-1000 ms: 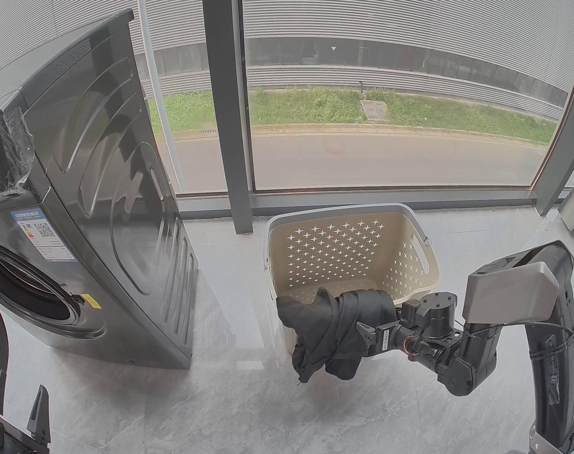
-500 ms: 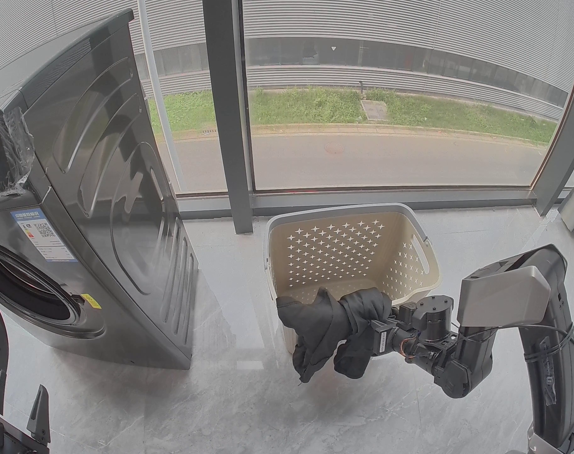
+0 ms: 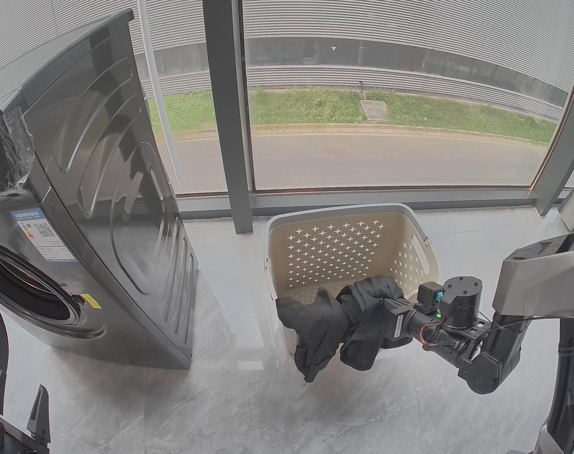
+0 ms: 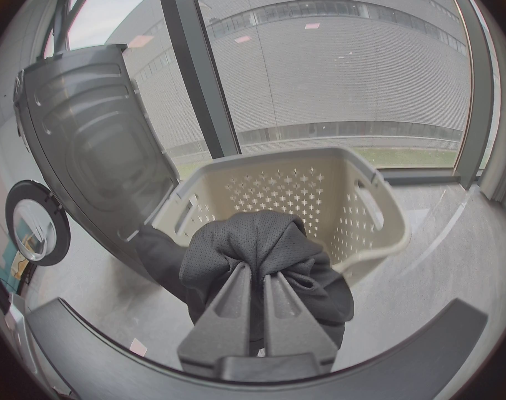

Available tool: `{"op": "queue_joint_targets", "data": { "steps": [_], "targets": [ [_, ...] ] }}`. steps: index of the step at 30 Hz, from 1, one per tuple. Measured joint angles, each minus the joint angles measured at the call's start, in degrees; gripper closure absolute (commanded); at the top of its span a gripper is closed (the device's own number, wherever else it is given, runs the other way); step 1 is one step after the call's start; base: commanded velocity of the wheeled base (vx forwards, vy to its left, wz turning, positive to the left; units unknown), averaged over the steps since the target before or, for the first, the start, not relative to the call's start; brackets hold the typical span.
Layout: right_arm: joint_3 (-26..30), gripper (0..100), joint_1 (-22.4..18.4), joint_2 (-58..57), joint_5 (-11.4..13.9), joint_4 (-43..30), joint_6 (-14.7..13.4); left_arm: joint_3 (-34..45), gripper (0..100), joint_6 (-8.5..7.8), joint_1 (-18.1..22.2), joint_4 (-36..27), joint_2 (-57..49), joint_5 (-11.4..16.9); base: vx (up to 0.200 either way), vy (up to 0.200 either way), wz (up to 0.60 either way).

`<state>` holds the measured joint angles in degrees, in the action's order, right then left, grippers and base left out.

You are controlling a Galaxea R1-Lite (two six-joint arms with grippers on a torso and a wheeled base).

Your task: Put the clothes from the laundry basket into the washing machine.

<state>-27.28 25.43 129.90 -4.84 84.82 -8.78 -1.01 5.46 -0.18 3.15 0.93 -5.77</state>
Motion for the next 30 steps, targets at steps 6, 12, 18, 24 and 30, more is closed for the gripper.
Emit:
{"op": "queue_joint_targets", "data": {
  "steps": [6,12,18,24,30],
  "targets": [
    [0.66,100,1.46,-7.66,-0.05,-0.02,0.05,0.0,0,-0.02,0.0,0.0,0.0,0.0,0.0,0.0,0.0],
    [0.27,100,3.32,-14.71,-1.72,0.18,-0.04,0.0,0,-0.02,0.0,-0.02,0.0,-0.02,0.0,0.0,0.0],
    [0.0,100,4.52,-21.39,-2.24,0.22,-0.28,0.0,0,-0.02,0.0,-0.02,0.0,0.0,0.0,0.0,0.0],
    [0.39,100,4.94,-27.28,-2.46,0.35,-0.44,0.0,0,-0.1,0.0,-0.02,0.0,-0.02,0.0,0.0,0.0],
    [1.57,100,5.02,-30.34,-3.39,-0.2,0.62,0.0,0,-0.13,0.0,0.0,0.0,-0.02,-0.033,0.0,0.0]
  ]
}}
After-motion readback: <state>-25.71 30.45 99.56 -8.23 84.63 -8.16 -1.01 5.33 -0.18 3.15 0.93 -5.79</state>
